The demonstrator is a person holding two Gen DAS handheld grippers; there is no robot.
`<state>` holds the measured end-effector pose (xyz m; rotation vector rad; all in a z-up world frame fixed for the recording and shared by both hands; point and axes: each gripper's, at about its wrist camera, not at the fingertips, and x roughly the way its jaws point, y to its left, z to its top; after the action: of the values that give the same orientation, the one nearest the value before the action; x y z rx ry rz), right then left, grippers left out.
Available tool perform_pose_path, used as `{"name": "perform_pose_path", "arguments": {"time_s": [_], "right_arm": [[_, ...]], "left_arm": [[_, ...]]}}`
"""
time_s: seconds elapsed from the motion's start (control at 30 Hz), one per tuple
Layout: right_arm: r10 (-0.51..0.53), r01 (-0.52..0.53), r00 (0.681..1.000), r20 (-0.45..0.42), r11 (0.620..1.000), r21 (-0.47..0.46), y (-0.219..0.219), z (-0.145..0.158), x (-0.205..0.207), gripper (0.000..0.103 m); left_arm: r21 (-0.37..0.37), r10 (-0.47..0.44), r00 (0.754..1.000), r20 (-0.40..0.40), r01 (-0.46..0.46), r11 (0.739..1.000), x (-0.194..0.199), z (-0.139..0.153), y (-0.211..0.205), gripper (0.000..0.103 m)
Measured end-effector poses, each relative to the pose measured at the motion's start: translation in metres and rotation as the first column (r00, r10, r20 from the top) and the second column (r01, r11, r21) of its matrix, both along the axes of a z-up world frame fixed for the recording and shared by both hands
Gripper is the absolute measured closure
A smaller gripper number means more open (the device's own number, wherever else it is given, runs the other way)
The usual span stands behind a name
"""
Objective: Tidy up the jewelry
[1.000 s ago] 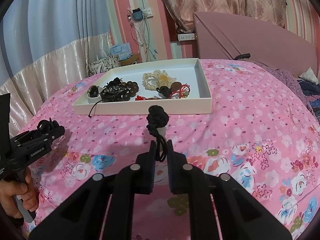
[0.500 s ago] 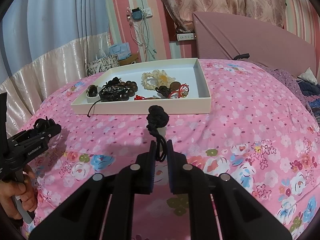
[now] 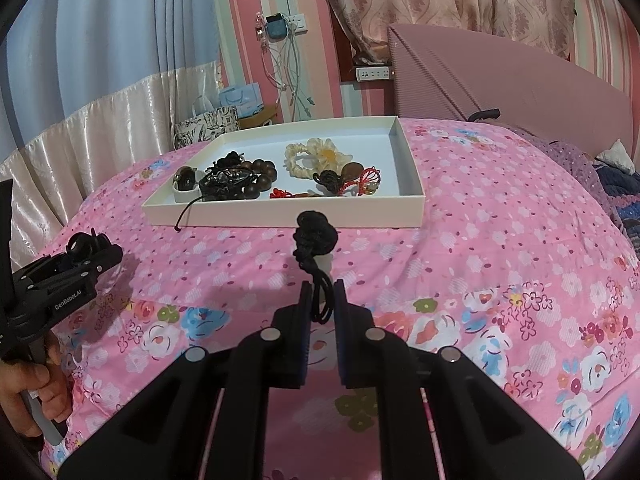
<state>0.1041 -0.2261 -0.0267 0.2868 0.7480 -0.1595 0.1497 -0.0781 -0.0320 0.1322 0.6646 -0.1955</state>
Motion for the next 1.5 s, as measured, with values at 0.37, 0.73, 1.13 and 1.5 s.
{"name": "perform_pose_path", "arguments": {"time_s": [0.37,0.73,1.13,1.5], "right_arm": [[-0.001,0.001,1.0,-0.001,1.0,-0.006,0.002,0.0,0.0,0.093],[-0.006,0.006,1.0,0.004,1.0,0.022,-0.003,-0.001,-0.001,0.093],[0.041,-0.045,0.998,0.057,0.996,0.077,-0.006,0.007,-0.003,0.093],[0.017,-0.019,0.991,0.13,1.0,0.014,-0.048,0.06,0.051,0.093]], "left_arm": [[-0.017,0.002,1.0,0.004,-0.002,1.0,0.0,0.0,0.002,0.057],[-0.055,0.021,1.0,-0.006,-0.021,0.998,0.0,0.001,0.009,0.057],[-0.099,-0.073,0.997,-0.035,0.069,0.993,0.008,0.005,0.001,0.057],[-0.146,-0.133,0.99,0.056,0.14,0.979,0.08,0.073,-0.03,0.057]]}}
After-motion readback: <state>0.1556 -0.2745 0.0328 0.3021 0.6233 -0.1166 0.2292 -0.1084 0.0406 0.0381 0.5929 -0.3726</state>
